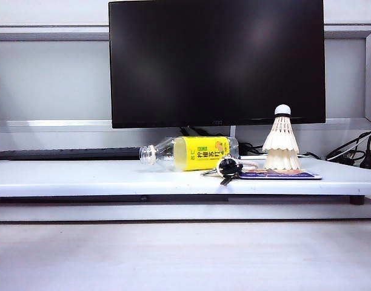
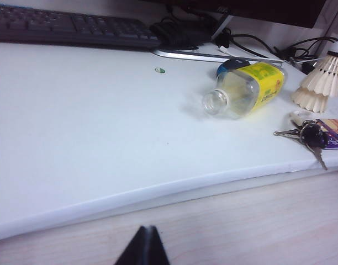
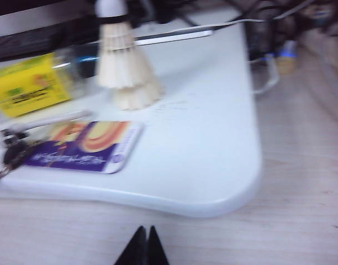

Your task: Stack the badminton balls on the table vertically.

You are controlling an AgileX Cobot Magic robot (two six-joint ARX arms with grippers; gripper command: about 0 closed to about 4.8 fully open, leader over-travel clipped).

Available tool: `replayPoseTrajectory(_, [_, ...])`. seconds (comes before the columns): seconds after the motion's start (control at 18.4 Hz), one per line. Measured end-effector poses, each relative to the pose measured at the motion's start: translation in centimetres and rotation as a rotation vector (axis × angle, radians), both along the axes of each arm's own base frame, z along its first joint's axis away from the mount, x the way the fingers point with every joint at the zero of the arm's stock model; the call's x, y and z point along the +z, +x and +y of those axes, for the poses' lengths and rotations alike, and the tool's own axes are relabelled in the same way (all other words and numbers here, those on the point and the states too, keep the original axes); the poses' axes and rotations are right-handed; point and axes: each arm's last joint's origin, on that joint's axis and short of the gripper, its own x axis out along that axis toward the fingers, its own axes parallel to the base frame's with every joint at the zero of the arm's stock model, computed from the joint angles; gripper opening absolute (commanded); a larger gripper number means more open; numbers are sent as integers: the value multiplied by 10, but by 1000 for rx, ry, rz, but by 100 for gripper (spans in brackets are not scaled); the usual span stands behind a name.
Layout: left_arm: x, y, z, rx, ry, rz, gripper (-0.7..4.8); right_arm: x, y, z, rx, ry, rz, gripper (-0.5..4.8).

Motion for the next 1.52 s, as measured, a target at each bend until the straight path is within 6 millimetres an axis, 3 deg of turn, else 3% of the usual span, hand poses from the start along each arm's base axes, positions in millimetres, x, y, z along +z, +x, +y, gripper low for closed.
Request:
replayPoseTrajectory(1.03, [0,2,8,87,0,0,-6,0,0,0,-5,0,-3,-1])
replayPoseTrajectory(1.52, [0,3,12,125,0,0,-6,0,1,-9,-100,0,-4,0])
